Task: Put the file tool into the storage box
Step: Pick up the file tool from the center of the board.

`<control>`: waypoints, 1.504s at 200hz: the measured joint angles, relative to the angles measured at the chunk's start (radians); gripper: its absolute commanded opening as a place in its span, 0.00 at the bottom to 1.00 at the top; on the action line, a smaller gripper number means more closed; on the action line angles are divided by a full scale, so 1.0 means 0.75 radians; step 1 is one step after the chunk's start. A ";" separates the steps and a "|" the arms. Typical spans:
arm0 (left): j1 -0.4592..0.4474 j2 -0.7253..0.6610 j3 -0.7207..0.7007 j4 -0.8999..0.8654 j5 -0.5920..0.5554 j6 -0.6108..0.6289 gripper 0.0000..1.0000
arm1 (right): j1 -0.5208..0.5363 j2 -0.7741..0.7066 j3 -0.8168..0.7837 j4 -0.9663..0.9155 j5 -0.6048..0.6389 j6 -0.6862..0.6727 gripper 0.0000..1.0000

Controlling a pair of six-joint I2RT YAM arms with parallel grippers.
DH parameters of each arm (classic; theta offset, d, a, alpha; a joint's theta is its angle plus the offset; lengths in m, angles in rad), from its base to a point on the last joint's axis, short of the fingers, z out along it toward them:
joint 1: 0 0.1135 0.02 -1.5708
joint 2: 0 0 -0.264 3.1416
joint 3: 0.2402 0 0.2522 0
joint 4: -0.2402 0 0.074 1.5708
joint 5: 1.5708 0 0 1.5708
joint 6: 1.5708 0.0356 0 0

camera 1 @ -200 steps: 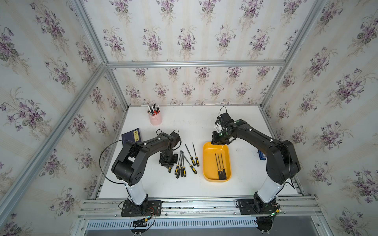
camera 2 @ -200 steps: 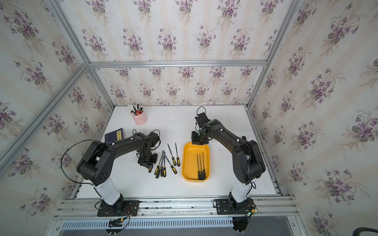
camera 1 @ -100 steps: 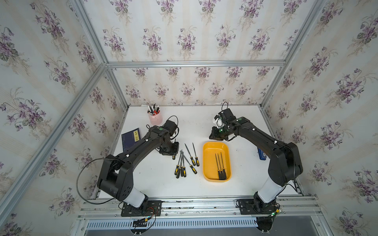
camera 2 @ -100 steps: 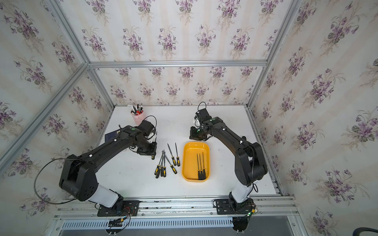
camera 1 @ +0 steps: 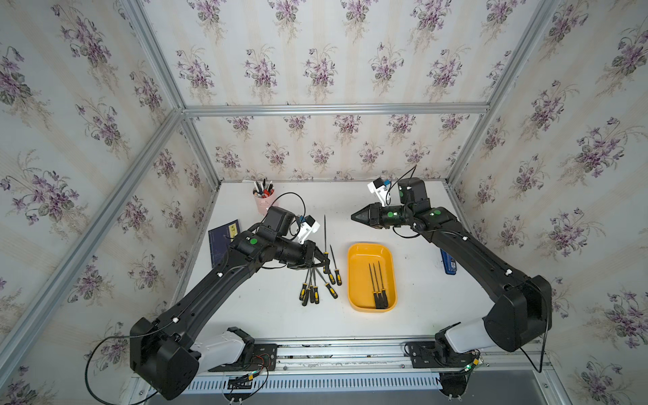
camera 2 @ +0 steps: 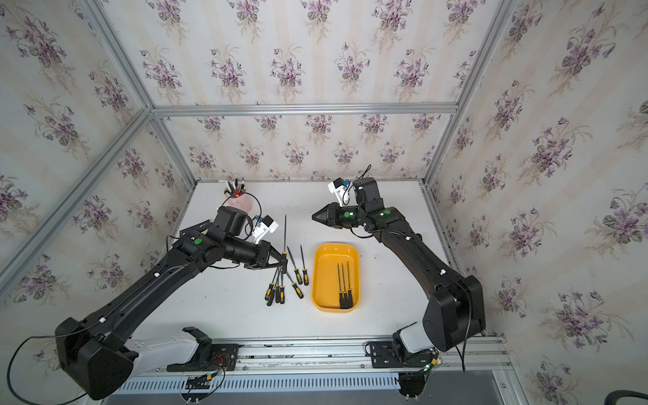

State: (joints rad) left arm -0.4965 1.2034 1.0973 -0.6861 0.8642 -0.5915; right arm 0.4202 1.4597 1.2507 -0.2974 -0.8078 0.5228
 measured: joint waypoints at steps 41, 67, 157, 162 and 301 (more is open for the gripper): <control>-0.024 -0.055 -0.041 0.082 0.052 -0.064 0.04 | 0.103 -0.019 -0.050 0.170 -0.073 0.117 0.35; -0.043 -0.058 -0.067 0.108 0.071 -0.087 0.03 | 0.244 -0.020 -0.051 0.220 -0.049 0.141 0.35; -0.047 -0.069 -0.082 0.117 0.110 -0.077 0.03 | 0.262 -0.039 -0.120 0.262 0.096 0.206 0.35; -0.047 -0.073 -0.086 0.117 0.110 -0.077 0.03 | 0.262 -0.036 -0.120 0.263 0.099 0.207 0.35; -0.048 -0.081 -0.155 0.135 0.108 -0.083 0.03 | 0.262 0.076 -0.073 0.302 0.047 0.212 0.23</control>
State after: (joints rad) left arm -0.5327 1.1427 0.9813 -0.5846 0.9451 -0.6540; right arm 0.6170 1.5169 1.1957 -0.0711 -0.7727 0.6819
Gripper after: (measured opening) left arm 0.162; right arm 0.256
